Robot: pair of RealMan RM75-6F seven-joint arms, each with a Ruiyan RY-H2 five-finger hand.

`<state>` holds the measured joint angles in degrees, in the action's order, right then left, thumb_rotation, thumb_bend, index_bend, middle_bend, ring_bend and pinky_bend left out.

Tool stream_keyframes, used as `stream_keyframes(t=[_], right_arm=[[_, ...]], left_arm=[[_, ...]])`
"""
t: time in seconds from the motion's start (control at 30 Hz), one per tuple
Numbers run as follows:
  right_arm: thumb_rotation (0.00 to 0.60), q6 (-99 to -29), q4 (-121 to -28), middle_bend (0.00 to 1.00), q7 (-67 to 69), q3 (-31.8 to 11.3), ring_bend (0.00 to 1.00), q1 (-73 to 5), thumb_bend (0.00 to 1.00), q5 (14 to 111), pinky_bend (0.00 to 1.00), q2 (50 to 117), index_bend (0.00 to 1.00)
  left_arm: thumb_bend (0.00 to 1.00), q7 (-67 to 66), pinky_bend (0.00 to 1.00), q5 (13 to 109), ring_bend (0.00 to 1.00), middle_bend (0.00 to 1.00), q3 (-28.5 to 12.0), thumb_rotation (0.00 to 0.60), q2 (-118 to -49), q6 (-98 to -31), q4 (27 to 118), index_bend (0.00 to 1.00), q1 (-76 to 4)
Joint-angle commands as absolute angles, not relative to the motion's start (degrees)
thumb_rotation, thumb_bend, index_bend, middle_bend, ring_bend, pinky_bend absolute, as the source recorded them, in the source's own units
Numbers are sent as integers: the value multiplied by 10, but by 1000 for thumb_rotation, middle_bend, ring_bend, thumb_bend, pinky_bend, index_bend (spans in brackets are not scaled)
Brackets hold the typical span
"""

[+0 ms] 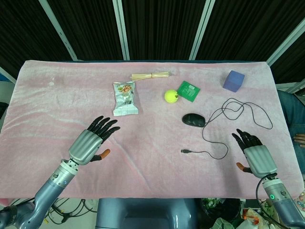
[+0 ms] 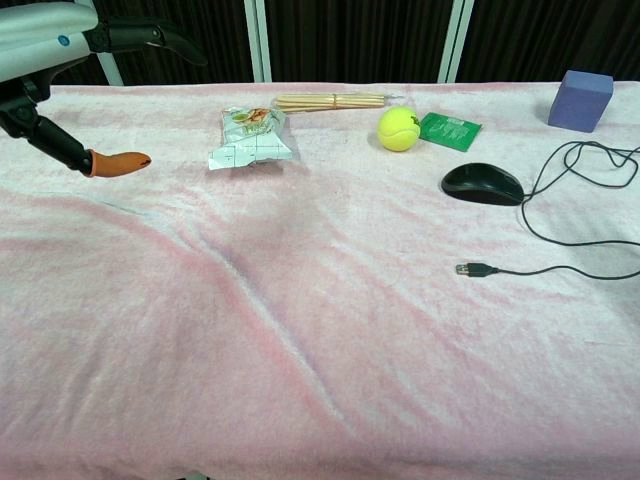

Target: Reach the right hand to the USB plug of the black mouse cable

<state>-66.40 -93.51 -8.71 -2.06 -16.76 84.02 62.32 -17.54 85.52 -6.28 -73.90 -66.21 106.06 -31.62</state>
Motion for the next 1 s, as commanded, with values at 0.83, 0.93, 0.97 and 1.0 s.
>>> stream_keyframes(t=[0.83,0.93,0.97,1.0], right_arm=[[600,-677,-943,0,-64,-19,83,-167,130,842,150,613,0],[600,-679,-947,0,-62,-19,83,-166,131,842,150,608,0],[600,-680,-949,0,-63,-19,83,-166,130,842,150,606,0],[600,-681,-951,0,-65,-20,83,-165,130,840,150,605,0]], left_arm=[[309,-201,0,843,0,61,-67,600,-727,-669,1089,137,-318],[309,-207,0,840,0,60,-67,600,-722,-670,1090,137,-317],[309,-208,0,839,0,60,-67,600,-720,-671,1091,137,-317],[309,-209,0,837,0,60,-67,600,-717,-672,1094,137,-316]])
